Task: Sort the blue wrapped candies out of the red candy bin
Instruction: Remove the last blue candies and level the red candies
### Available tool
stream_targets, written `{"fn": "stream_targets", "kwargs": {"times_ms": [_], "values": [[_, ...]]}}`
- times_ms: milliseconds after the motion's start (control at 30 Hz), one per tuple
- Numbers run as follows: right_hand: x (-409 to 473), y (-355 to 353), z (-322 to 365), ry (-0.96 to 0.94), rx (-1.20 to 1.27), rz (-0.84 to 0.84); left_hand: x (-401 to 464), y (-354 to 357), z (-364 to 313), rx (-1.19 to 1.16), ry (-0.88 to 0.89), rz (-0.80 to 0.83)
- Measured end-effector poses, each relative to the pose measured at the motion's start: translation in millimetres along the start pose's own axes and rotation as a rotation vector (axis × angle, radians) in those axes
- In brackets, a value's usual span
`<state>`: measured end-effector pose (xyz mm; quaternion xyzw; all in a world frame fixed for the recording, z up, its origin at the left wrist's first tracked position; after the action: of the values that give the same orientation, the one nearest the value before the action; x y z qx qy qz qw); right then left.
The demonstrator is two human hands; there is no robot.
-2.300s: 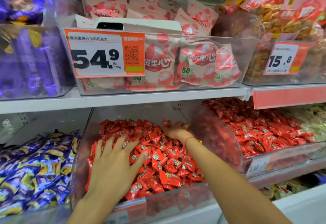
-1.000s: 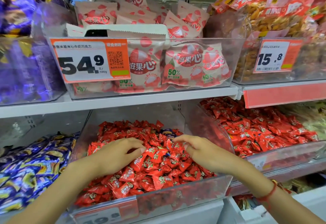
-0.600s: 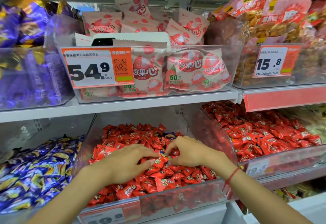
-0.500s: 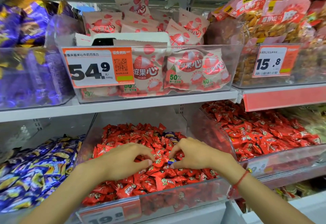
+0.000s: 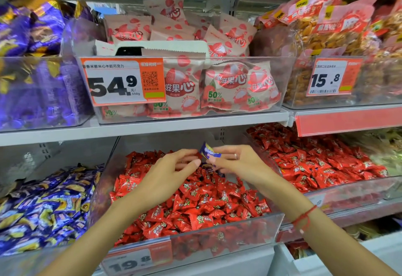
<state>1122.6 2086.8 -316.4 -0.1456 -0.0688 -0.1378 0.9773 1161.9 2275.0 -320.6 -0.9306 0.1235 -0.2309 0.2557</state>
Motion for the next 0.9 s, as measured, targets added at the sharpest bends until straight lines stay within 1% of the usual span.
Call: {"fn": "stream_targets", "kwargs": {"times_ms": [33,133,267,333,433,500,567,667,733,800,833,900], "values": [[1,1,4,-0.022,0.01,-0.022,2,2,-4,-0.052,-0.006,-0.023],[4,8,9,-0.096,0.031,-0.076,4,3,-8,-0.178,-0.037,-0.162],[8,15,14,-0.21,0.011,-0.043,5,2,0,-0.308,-0.125,-0.255],[16,17,8,-0.217,-0.129,-0.048,7,-3,7,-0.238,-0.113,-0.31],[38,16,-8,-0.134,-0.463,-0.047,6,-14,22,0.05,-0.064,-0.391],[50,25,-18,-0.114,-0.652,0.032,2,-15,27,0.194,-0.06,-0.397],[54,42,-29,-0.132,-0.781,0.182,-5,-13,30,0.28,-0.057,-0.407],[49,61,-46,-0.054,-0.914,0.454,-13,-13,36,0.292,-0.051,-0.422],[43,55,-46,-0.022,-0.972,0.534,-14,-14,38,0.26,-0.051,-0.42],[40,42,-39,-0.01,-1.008,0.56,-15,-13,38,0.249,-0.051,-0.431],[40,35,-36,-0.02,-1.01,0.546,-14,-13,38,0.255,-0.051,-0.436],[47,28,-34,-0.064,-0.993,0.441,-13,-10,38,0.272,-0.042,-0.437]]}}
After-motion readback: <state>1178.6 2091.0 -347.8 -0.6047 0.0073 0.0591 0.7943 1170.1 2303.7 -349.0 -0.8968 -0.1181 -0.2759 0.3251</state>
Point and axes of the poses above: each hand's wrist, its own x-axis towards the middle knuckle, its own y-axis out of the palm, z = x × y, the point moved 2 cm from there along x, towards the middle knuckle, and after that the axes turned 13 degrees about -z, right-handed, at the moved point
